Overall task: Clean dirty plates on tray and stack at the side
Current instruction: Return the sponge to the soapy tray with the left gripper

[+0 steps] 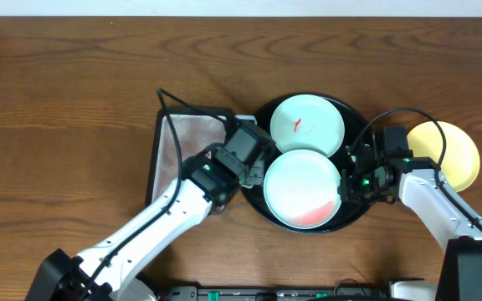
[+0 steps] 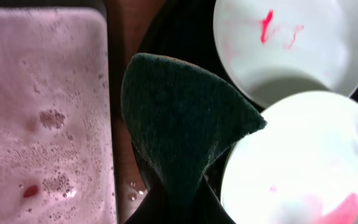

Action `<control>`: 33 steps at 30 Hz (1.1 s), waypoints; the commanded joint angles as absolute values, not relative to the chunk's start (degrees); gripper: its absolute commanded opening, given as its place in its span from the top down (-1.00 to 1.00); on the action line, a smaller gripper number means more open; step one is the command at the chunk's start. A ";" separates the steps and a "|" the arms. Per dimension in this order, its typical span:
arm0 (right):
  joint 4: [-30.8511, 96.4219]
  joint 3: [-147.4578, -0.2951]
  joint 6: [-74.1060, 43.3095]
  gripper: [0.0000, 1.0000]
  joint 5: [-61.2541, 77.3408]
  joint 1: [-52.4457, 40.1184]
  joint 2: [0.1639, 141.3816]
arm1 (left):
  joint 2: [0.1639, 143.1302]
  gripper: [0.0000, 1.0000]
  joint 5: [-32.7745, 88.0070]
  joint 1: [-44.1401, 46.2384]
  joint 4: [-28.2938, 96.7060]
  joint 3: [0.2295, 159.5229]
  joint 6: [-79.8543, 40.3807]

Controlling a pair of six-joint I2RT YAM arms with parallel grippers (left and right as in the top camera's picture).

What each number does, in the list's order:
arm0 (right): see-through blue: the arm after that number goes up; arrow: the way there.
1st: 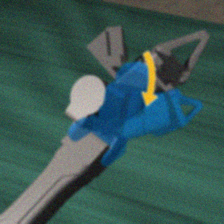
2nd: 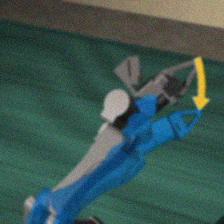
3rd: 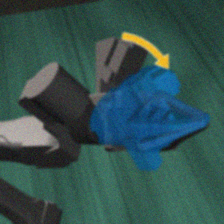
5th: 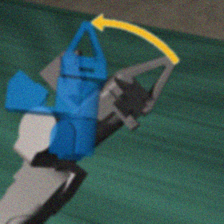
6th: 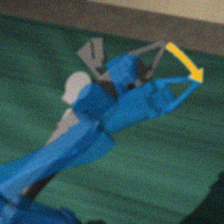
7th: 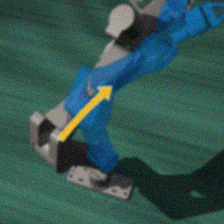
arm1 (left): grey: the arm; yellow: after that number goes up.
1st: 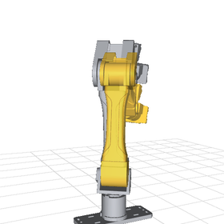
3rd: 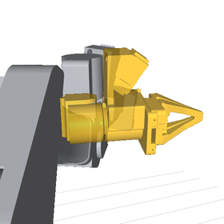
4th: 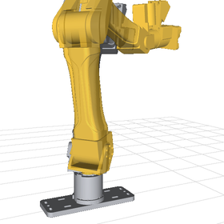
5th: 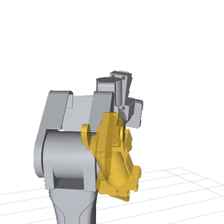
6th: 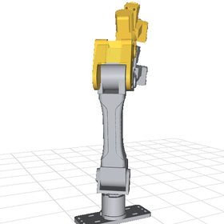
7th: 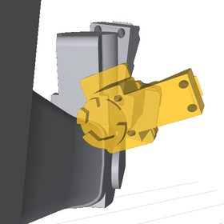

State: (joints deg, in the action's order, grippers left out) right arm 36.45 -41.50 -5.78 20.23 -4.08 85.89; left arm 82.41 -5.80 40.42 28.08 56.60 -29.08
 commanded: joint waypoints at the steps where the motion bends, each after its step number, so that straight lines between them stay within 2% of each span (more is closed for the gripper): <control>1: 36.25 -41.36 -5.06 0.98 19.33 -4.23 86.39 | 82.21 0.85 -3.07 37.32 30.00 55.61 -26.39; 5: 36.42 -41.36 -5.04 0.98 19.33 -4.23 86.39 | 82.32 0.85 -7.60 33.71 31.81 55.61 -25.98; 12: 36.42 -41.36 -5.06 0.97 19.35 -4.23 86.37 | 82.91 0.85 -7.51 26.85 32.03 53.25 -25.06; 22: 36.47 -41.36 -5.06 0.98 19.35 -4.23 86.37 | 90.50 0.83 -7.57 22.15 29.45 50.76 -25.08; 23: 36.47 -41.36 -5.06 0.97 19.35 -4.23 86.39 | 91.29 0.66 -7.57 22.11 29.28 50.76 -25.06; 26: 36.49 -41.36 -5.06 0.98 19.35 -4.23 86.39 | 92.51 -0.22 -7.57 22.13 29.06 50.76 -25.06; 27: 36.47 -41.36 -5.06 0.98 19.35 -4.23 86.39 | 92.51 -0.35 -7.55 22.13 29.10 50.76 -25.06; 29: 36.42 -41.36 -5.04 0.97 19.33 -4.23 86.37 | 92.12 -0.43 -7.51 22.13 29.32 50.81 -25.08; 33: 36.23 -41.36 -5.04 0.88 19.31 -4.23 86.39 | 89.03 -0.44 -6.98 22.13 30.68 50.92 -25.08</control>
